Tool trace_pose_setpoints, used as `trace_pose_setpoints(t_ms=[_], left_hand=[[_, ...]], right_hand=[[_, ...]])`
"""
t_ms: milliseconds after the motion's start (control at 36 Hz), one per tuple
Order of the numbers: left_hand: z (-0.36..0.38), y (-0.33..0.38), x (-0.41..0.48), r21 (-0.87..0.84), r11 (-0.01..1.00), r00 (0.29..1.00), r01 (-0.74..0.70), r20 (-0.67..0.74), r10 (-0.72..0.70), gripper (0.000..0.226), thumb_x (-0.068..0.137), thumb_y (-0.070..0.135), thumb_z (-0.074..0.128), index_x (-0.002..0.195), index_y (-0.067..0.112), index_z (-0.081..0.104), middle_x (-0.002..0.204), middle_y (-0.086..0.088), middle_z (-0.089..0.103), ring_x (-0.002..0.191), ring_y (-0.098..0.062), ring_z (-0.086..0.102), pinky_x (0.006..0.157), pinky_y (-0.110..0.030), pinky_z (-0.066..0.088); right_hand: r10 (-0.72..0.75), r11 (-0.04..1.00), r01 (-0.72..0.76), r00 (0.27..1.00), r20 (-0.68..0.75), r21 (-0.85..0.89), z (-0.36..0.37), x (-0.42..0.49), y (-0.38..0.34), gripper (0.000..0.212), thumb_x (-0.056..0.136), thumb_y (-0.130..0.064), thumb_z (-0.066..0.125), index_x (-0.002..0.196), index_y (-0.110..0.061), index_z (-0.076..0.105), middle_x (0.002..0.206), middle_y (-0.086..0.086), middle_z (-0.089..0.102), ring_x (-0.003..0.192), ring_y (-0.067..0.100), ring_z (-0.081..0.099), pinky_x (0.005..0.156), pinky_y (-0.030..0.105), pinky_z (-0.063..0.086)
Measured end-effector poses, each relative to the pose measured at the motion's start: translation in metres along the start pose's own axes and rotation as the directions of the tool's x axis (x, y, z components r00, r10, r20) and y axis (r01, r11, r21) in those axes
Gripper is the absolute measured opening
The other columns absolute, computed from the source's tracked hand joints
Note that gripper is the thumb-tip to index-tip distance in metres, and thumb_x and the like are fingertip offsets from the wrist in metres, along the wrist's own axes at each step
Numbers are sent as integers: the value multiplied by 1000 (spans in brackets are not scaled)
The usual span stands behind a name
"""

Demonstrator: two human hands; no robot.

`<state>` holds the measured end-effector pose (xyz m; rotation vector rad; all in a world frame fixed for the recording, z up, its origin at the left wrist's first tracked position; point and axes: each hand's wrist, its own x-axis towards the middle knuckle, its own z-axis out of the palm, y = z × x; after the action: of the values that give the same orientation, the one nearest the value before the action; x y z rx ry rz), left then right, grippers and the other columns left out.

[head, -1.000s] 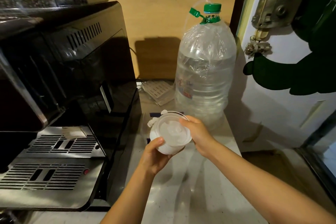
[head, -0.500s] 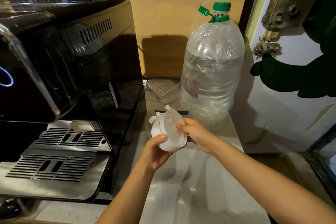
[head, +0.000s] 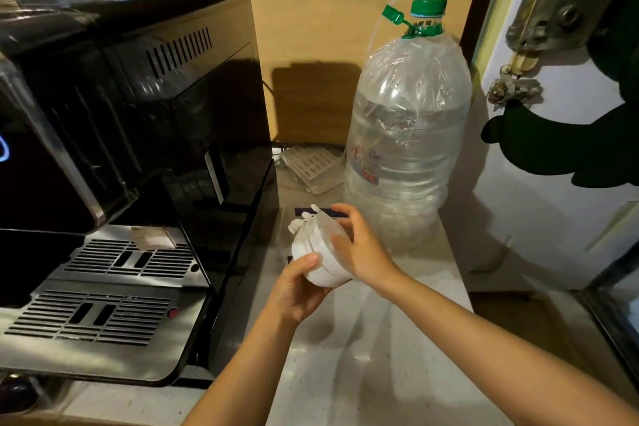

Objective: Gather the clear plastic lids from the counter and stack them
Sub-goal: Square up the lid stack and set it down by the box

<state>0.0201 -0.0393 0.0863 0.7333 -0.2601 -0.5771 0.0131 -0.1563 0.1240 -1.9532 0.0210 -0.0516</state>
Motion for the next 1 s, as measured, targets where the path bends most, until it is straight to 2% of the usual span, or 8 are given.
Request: trace_pose_setpoints(t_ms=[222,333,389,611,778,833,917,1000], left_hand=[[1,-4,5,-67,998,1000,1,-23,-2,71,20,31,93,87,19,72,82,-6,75,77,-21,71,68,-40,60],[-1,-5,8,-74,997,998,14,-55,-18,81,20,30,93,95,17,65,82,-6,75,77,-21,71,67,-40,60],[0,-5,9,-64,998,997,23,-67,-28,85,19,30,93,97,16,62,82,-6,75,76,-21,71,66,-38,61],[-2,-5,14,3,999,995,39,-95,-39,85,20,31,93,98,16,61,81,-6,75,75,-20,71,65,-36,60],[-3,-5,18,57,997,995,50,-87,-45,78,23,34,92,95,18,67,85,-6,75,79,-21,70,69,-37,58],[-3,-6,20,61,997,995,52,-94,-47,75,24,34,92,93,19,69,86,-6,75,80,-22,70,70,-39,58],[-4,-5,21,58,996,992,71,-109,-65,81,22,35,93,97,18,66,87,-7,74,81,-23,69,68,-40,60],[-5,-3,22,72,993,990,89,-120,-80,82,20,37,92,95,18,66,85,-7,75,81,-24,70,67,-41,60]], right_hand=[[-145,983,137,987,-65,-124,0,5,5,41,91,-9,49,129,-24,47,126,7,57,116,21,54,98,33,45],[-189,961,173,980,-55,-216,-3,4,5,43,92,-6,46,131,-24,47,131,5,52,112,9,47,89,15,34],[-204,947,185,978,-48,-263,-5,4,5,44,93,-6,44,133,-25,46,132,5,50,115,12,47,87,11,31],[-198,838,154,980,-29,-523,-7,6,7,48,95,-16,39,141,-27,32,136,7,49,120,25,51,94,37,47],[-233,685,159,972,-8,-711,-10,7,10,53,97,-18,39,146,-26,20,135,6,49,113,27,55,84,37,48],[-278,619,155,960,-30,-770,-8,10,12,57,92,-17,50,144,-22,27,125,6,57,103,27,61,73,36,52],[-394,542,201,918,-36,-816,-6,14,16,68,52,-10,87,116,-12,63,75,4,70,49,20,65,32,25,44],[-458,474,217,889,-28,-853,-2,20,23,67,44,-10,88,108,-12,68,66,2,68,39,18,59,24,23,39]])
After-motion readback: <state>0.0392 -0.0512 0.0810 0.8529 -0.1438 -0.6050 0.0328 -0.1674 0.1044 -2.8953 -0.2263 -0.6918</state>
